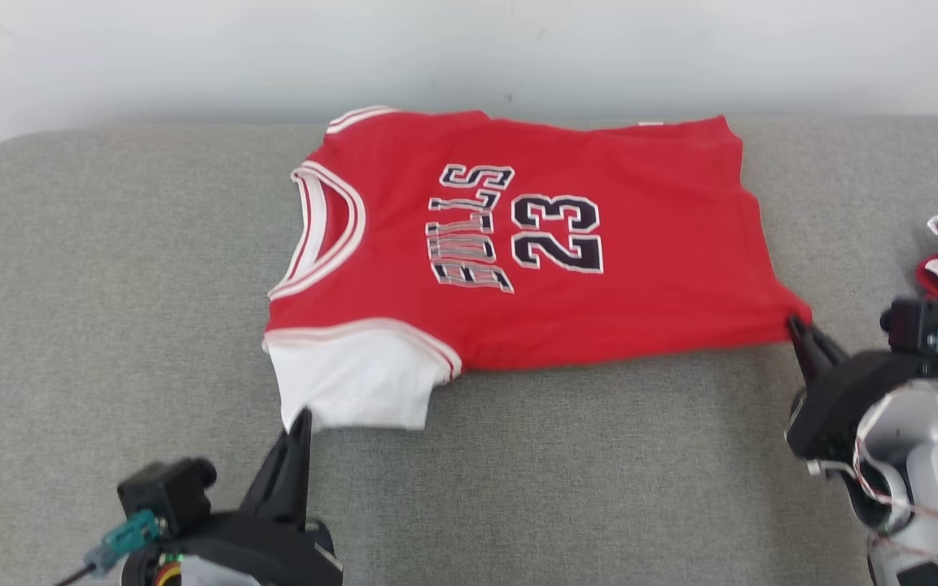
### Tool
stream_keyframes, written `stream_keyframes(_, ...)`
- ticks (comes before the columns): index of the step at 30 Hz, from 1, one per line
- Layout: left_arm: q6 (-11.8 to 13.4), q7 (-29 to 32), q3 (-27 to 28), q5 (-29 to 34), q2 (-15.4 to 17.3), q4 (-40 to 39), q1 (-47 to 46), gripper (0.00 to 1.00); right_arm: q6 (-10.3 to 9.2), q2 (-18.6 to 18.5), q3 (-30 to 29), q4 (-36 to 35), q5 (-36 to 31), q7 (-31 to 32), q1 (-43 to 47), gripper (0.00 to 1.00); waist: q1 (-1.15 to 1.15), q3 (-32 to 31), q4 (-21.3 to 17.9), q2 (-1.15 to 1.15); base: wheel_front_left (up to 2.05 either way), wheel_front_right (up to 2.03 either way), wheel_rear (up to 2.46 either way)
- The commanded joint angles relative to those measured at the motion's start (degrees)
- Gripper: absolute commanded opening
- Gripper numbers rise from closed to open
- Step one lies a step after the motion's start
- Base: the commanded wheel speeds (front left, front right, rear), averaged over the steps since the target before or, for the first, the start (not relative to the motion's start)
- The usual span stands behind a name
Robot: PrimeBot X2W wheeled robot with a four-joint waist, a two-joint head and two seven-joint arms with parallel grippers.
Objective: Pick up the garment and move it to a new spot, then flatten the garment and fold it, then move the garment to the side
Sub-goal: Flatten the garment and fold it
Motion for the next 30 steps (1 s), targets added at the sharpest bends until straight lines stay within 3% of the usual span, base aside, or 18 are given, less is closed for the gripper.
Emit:
stream_keyframes(1,0.2,0.1,-0.1,-0.8,0.0,0.2,1.4,0.0,-0.16,0.5,-0.8,-0.6,-0.6,0.6,1.6,0.0,0.01,-0.8,0.4,0.01,0.0,0.0,0.0)
stream_keyframes(11,1.7,5.9,1.1,-7.1,1.2,-1.7,9.2,0.0,-0.16,4.3,-6.5,-7.9,-1.8,6.8,12.0,0.0,0.01,-2.0,-0.3,0.01,0.0,0.0,0.0)
stream_keyframes(30,4.5,16.7,4.7,-18.7,6.3,-14.9,22.9,0.0,-0.16,9.0,-11.7,-13.6,-0.9,9.0,20.6,0.0,0.01,-2.2,-0.8,0.01,0.0,0.0,0.0)
